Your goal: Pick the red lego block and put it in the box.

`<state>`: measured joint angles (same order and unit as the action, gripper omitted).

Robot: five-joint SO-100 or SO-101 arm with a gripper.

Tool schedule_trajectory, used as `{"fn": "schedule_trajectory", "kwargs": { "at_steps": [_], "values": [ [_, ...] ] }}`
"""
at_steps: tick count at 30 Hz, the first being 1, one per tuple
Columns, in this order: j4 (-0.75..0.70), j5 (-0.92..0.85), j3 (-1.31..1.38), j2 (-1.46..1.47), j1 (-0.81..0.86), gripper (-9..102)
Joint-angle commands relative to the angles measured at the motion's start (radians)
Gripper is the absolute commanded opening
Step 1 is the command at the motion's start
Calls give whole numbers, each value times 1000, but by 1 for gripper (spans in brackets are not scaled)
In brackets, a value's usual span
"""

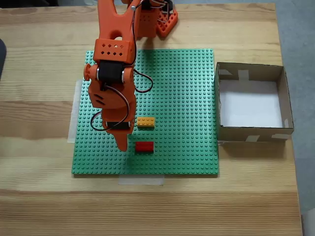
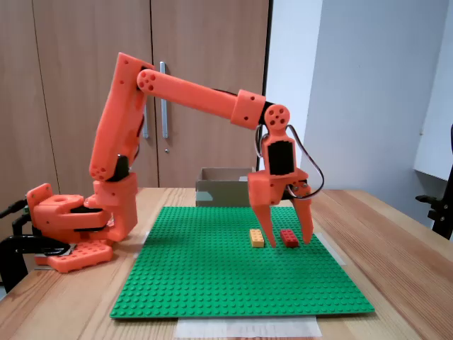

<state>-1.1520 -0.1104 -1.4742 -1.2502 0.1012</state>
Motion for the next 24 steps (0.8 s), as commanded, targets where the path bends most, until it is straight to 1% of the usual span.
{"fn": "schedule_trajectory", "kwargs": {
  "at_steps": [1, 14, 24],
  "values": [
    [5, -15, 41, -6, -2, 24],
    [-21, -6, 35, 2, -38, 24],
    [-14, -2, 11, 2, -66, 24]
  ]
}}
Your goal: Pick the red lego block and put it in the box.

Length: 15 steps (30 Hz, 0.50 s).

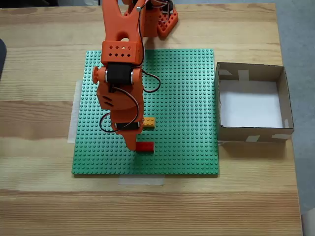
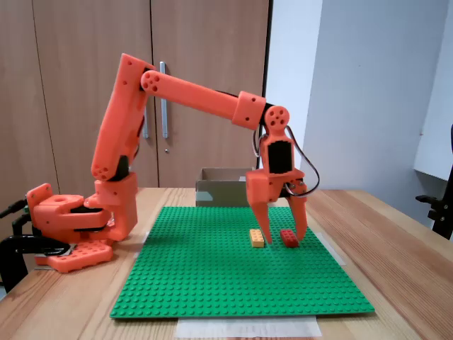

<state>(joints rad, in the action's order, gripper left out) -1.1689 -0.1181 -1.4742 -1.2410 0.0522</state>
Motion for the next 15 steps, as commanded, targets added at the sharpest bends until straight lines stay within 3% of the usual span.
{"fn": "schedule_trajectory", "kwargs": {
  "at_steps": [1, 15],
  "values": [
    [3, 6, 9, -8, -17, 24],
    [3, 6, 26, 29, -23, 24]
  ]
}}
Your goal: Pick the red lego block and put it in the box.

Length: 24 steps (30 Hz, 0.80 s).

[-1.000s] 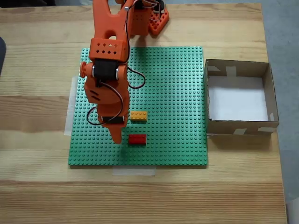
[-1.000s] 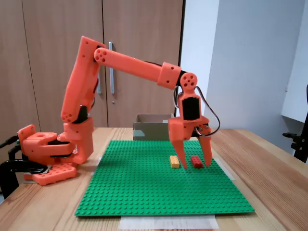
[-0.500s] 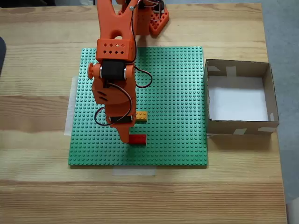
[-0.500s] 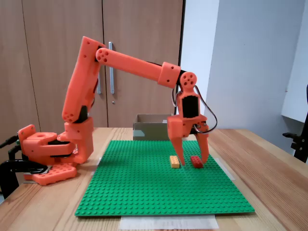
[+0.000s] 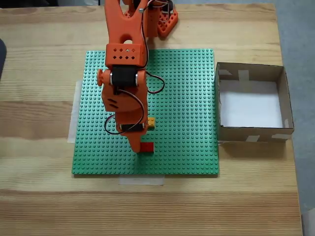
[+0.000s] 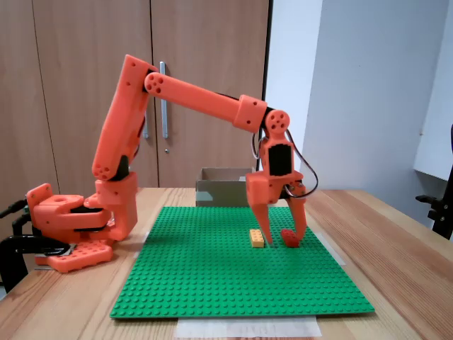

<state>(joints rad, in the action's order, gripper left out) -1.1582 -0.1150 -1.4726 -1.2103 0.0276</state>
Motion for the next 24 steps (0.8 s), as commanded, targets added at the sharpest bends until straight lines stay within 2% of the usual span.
{"fn": "schedule_trajectory", "kwargs": {
  "at_steps": [1, 24],
  "values": [
    [-6, 2, 26, 2, 2, 24],
    [-12, -3, 48, 11, 15, 24]
  ]
}}
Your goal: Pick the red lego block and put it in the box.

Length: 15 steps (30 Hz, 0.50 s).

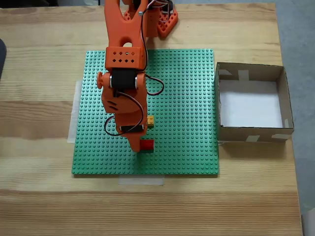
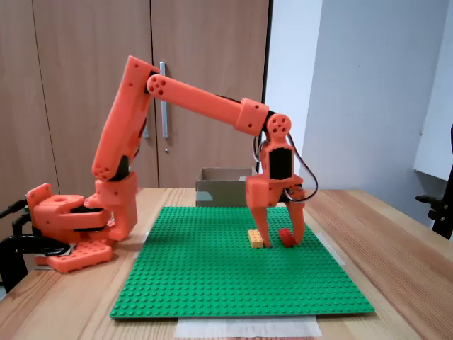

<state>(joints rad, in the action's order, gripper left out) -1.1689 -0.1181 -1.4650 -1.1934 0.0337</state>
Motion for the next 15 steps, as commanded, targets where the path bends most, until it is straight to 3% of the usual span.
{"fn": "schedule_trajectory", "kwargs": {
  "at_steps": [1, 15],
  "values": [
    [0, -2, 41, -6, 9, 24],
    [0, -2, 74, 32, 11, 24]
  ]
}}
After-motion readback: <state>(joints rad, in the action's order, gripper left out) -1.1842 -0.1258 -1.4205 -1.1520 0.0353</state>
